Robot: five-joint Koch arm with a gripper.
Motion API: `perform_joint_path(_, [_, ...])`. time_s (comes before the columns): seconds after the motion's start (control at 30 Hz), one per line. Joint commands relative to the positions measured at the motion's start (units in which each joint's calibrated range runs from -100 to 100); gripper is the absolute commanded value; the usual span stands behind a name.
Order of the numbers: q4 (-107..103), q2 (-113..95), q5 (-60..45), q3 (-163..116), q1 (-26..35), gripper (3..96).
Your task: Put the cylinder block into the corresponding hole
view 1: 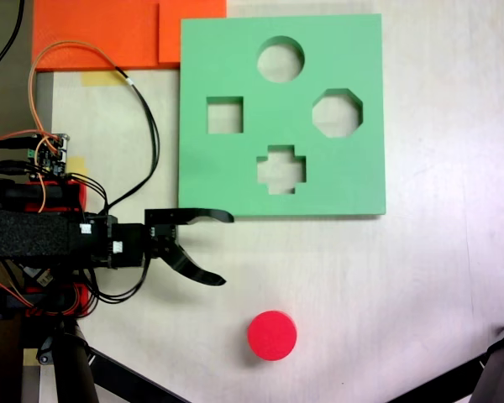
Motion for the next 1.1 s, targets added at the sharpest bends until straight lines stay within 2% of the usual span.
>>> perform_joint_path(0.03, [4.3, -0.7, 1.2, -0.6, -0.1, 54.6])
perform_joint_path(0.33, [4.1, -0.7, 1.1, -0.6, -1.9, 57.0])
perform_joint_path(0.53, [13.1, 0.4, 0.9, -0.6, -3.9, 84.2])
perform_joint_path(0.63, [30.3, 22.4, 0.5, -0.6, -5.6, 96.0])
perform_joint_path(0.77, [46.6, 56.3, 0.2, 1.2, -8.6, 96.0])
perform_joint_path(1.1, [46.6, 79.8, 0.1, 17.0, -11.6, 95.9])
